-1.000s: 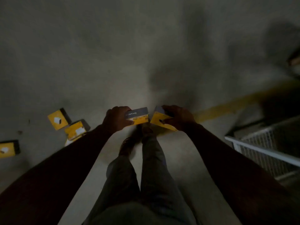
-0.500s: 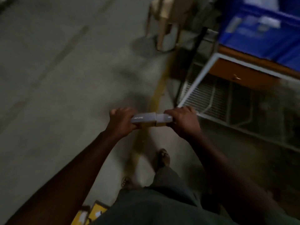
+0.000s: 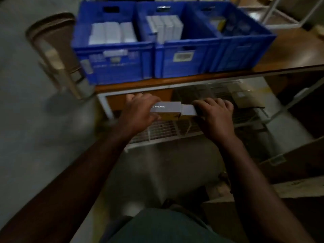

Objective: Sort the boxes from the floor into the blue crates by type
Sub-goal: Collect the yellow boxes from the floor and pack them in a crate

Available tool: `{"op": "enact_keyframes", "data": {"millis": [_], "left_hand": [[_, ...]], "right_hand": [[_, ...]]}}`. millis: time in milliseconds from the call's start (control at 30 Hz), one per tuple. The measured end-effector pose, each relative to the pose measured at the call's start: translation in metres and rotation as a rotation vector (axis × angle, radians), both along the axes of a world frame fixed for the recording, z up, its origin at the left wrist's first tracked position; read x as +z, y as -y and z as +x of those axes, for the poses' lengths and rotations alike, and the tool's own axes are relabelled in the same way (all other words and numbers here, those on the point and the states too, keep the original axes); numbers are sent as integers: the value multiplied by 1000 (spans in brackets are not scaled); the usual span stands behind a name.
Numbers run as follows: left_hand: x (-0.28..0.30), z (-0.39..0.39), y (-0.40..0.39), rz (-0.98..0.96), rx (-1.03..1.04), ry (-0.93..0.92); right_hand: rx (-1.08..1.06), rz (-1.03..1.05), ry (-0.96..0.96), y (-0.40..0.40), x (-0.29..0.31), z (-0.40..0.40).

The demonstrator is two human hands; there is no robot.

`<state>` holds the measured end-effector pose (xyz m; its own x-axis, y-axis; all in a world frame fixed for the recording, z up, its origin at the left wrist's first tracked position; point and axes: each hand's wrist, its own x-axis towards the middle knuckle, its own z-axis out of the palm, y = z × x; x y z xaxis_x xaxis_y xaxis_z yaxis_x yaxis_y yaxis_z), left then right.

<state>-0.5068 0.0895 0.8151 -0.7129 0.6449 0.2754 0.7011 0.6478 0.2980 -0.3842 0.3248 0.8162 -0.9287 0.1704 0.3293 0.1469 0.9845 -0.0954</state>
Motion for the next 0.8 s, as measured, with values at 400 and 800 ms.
{"op": "enact_keyframes", "data": {"millis": [400, 800], "left_hand": [[156, -171, -251, 117, -231, -255], [150, -359, -407, -6, -97, 38]], "right_hand": [[-147, 36, -142, -241, 156, -134], [-74, 61, -50, -385, 146, -360]]}}
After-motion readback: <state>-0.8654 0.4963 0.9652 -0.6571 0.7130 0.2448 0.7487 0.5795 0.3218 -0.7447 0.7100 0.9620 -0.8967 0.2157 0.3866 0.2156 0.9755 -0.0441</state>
